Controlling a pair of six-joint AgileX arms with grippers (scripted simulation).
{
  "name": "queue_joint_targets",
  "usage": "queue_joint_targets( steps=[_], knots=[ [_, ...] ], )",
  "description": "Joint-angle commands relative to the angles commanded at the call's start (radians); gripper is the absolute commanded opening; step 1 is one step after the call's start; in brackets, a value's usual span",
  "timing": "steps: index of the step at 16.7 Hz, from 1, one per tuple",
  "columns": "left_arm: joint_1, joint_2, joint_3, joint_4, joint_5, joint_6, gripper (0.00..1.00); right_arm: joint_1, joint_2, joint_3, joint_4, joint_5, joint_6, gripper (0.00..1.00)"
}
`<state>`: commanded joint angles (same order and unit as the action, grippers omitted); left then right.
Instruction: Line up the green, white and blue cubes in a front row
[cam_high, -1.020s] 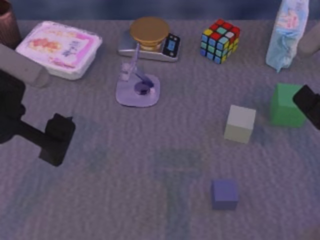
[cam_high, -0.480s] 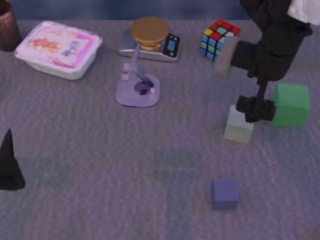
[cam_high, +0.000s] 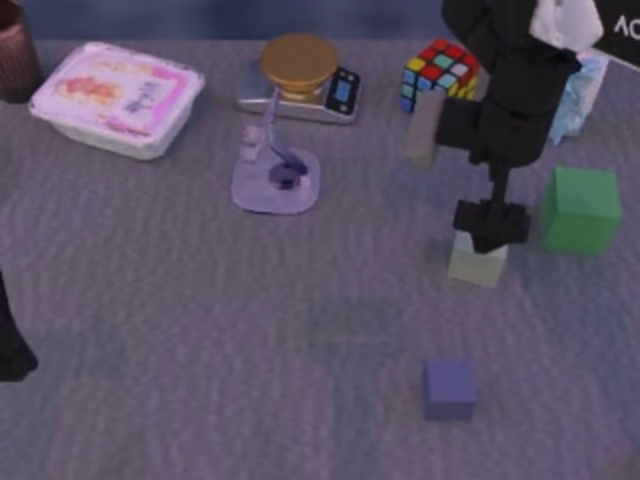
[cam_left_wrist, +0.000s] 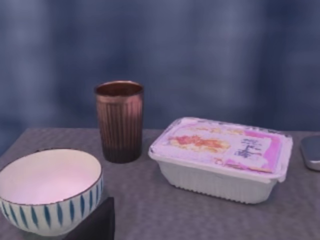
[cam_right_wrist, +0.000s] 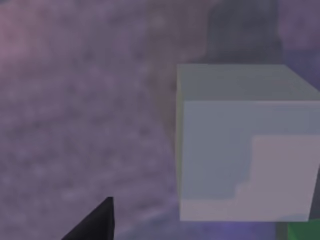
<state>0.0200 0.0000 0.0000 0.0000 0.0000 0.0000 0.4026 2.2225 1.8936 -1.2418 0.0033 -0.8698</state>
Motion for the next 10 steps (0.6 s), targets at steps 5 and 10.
queue_joint_targets(
  steps=[5, 10],
  knots=[
    [0.0, 0.0, 0.0, 0.0, 0.0, 0.0, 1.0, -0.002, 0.011, -0.035, 0.041, 0.0, -0.001, 1.0],
    [0.0, 0.0, 0.0, 0.0, 0.0, 0.0, 1.0, 0.001, 0.07, -0.172, 0.252, 0.001, 0.002, 1.0]
  ],
)
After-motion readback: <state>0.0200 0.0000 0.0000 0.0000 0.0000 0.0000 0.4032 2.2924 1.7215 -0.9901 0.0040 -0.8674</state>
